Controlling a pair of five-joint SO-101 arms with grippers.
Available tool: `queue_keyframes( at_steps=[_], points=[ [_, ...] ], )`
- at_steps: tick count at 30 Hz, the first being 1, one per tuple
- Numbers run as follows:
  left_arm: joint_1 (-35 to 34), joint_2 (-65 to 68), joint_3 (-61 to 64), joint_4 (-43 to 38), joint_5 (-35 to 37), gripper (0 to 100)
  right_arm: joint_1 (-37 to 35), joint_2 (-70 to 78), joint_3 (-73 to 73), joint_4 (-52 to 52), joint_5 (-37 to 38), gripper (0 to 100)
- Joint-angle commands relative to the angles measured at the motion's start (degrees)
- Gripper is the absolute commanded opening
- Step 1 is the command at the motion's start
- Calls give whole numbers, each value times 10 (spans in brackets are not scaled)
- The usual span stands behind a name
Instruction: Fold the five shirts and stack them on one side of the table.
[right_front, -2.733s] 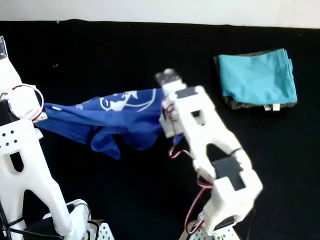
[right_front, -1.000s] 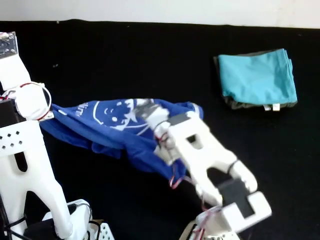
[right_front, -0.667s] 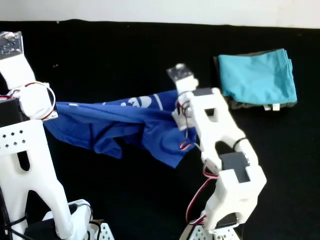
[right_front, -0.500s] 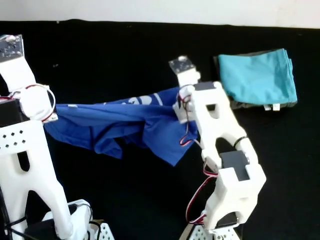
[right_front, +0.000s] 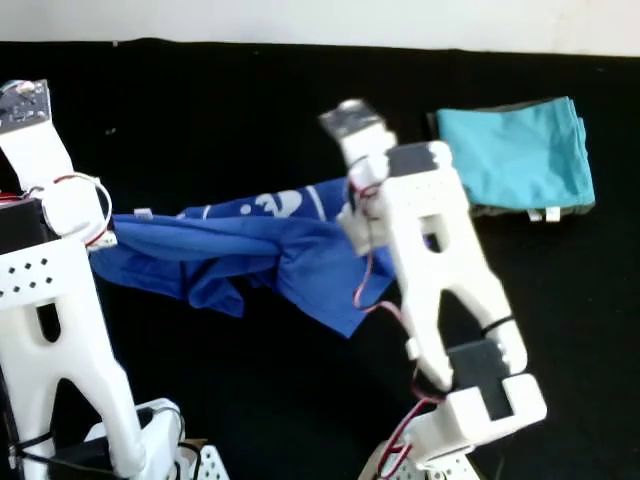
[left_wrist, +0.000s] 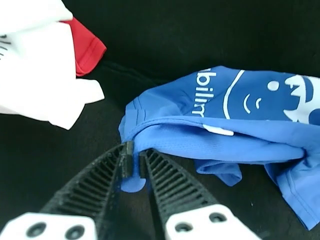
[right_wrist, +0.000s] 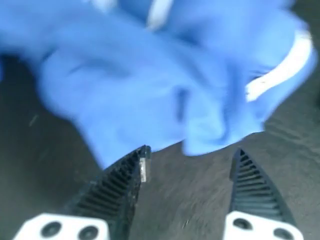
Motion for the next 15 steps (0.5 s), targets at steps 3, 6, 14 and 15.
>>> queue_keyframes(
  at_steps=[3,6,14,15],
  points=[
    [5,-13,-6,-13,-2,9,-109,-29,-2,74,59,259],
    [4,-13,-5,-13,-2,9,-133,-10,62,37,57,259],
    [3,-13,-3,-13,-2,9,-134,78,195,-144,24,259],
    [3,-13,-3,-13,-2,9,-132,93,196,-158,24,259]
  ],
)
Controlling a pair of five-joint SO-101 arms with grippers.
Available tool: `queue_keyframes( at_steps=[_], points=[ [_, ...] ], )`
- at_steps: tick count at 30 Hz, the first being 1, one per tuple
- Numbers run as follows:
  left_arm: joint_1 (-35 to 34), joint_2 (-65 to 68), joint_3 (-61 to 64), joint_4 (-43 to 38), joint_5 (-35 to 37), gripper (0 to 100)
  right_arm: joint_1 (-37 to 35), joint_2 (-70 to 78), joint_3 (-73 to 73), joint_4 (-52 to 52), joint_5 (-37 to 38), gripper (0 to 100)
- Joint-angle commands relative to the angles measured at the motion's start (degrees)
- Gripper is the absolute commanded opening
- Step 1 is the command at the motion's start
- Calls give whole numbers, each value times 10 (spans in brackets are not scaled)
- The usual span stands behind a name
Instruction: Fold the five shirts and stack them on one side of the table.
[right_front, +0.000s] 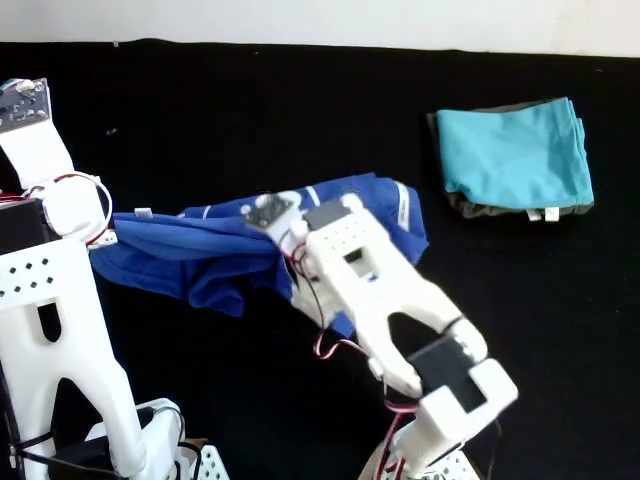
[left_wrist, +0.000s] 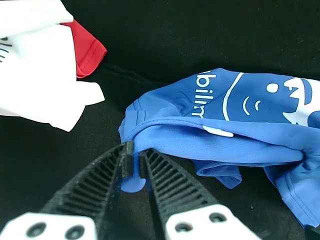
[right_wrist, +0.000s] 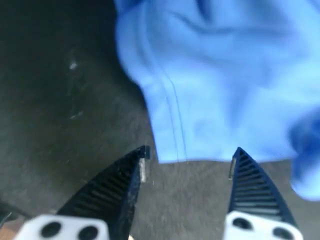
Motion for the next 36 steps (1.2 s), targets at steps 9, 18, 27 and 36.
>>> queue_keyframes(
  at_steps=[9,18,27,36],
  points=[
    [2,-13,-2,-5,-2,9,26,118,-12,-88,-6,208],
    [3,-8,3,-5,-2,9,55,99,-25,-48,-6,7],
    [34,-13,86,-9,0,9,95,-207,-65,14,-9,6],
    [45,-14,-103,55,68,9,229,-429,-86,-13,-6,6]
  ],
)
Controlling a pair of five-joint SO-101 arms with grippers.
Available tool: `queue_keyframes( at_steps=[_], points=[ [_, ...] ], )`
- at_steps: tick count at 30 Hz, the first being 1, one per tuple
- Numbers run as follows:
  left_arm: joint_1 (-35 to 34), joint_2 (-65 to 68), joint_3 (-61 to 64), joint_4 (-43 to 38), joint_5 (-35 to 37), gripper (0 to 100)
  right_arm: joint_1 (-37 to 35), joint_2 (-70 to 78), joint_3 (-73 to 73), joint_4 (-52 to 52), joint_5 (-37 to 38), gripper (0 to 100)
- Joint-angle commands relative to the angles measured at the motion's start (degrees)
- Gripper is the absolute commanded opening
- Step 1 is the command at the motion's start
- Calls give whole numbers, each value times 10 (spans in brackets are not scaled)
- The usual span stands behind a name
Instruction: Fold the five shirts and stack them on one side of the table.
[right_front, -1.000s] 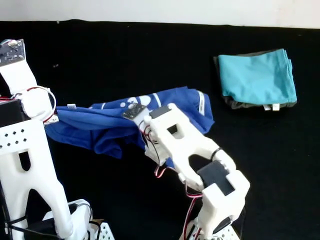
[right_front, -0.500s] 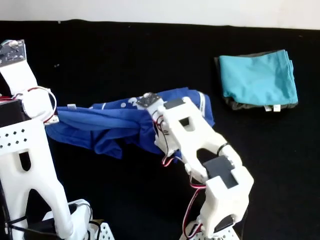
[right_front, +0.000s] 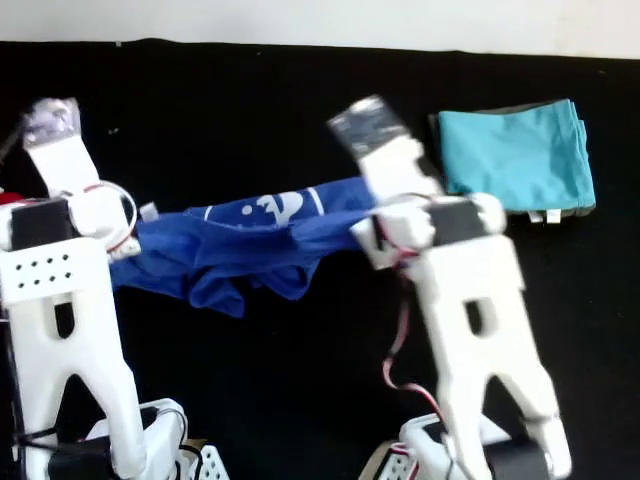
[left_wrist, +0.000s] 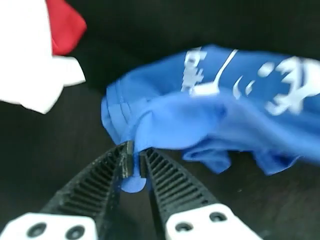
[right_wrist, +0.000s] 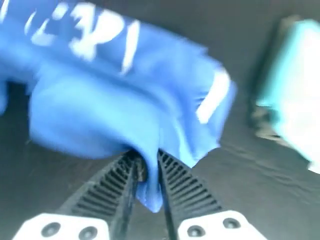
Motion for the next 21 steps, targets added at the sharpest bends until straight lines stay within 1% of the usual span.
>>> queue_keyframes(
  at_steps=[1,4,8,13,18,21],
  points=[
    [7,-15,-153,51,8,9,59,-68,-50,-34,-2,6],
    [7,-15,-269,88,7,9,94,-86,-104,-65,-4,6],
    [7,-15,-381,104,6,9,119,-88,-211,-80,-4,6],
    [5,-15,-481,105,7,9,119,-86,-336,-60,-1,6],
    [6,-15,-572,132,7,9,119,-90,-421,-60,-1,6],
    [5,-15,-604,133,6,9,119,-90,-470,-60,-1,6]
  ],
)
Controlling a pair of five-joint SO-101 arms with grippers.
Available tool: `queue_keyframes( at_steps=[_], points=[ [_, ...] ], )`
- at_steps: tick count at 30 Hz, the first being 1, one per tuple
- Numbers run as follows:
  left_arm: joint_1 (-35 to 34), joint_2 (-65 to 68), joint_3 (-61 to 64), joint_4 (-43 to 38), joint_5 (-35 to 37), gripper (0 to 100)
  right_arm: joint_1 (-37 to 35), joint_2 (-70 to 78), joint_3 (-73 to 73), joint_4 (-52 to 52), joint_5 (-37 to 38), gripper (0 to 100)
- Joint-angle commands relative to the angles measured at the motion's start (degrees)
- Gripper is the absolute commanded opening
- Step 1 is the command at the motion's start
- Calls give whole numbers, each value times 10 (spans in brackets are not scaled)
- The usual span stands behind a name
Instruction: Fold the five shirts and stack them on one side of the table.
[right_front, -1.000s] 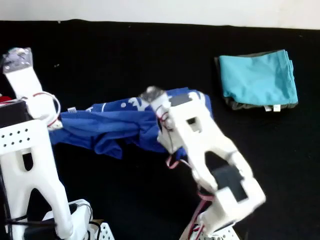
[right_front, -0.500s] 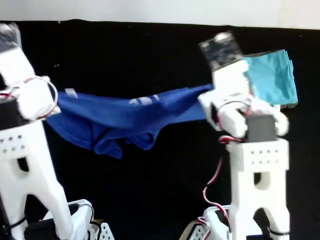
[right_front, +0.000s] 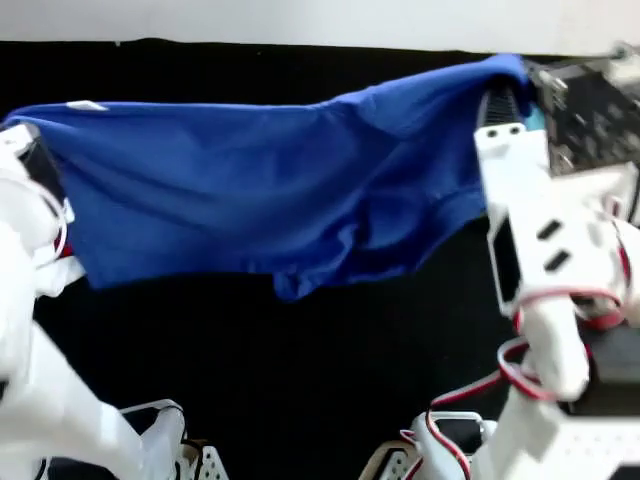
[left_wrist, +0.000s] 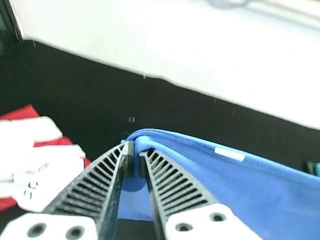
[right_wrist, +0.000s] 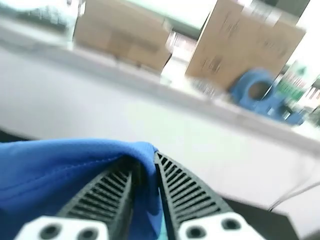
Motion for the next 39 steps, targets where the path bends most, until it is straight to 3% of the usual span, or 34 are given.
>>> queue_keyframes(
  at_steps=[1,6,13,22,39],
  points=[
    [3,-8,-40,2,3,9,9,-11,-69,0,-2,6],
    [4,-3,-15,34,3,9,9,-6,-124,-13,-1,6],
    [3,-8,102,2,2,9,9,-6,-109,-113,0,6],
    [3,-83,35,0,2,9,9,-37,-116,-123,0,6],
    [3,-195,43,-37,2,9,9,-109,-109,-122,0,6]
  ],
)
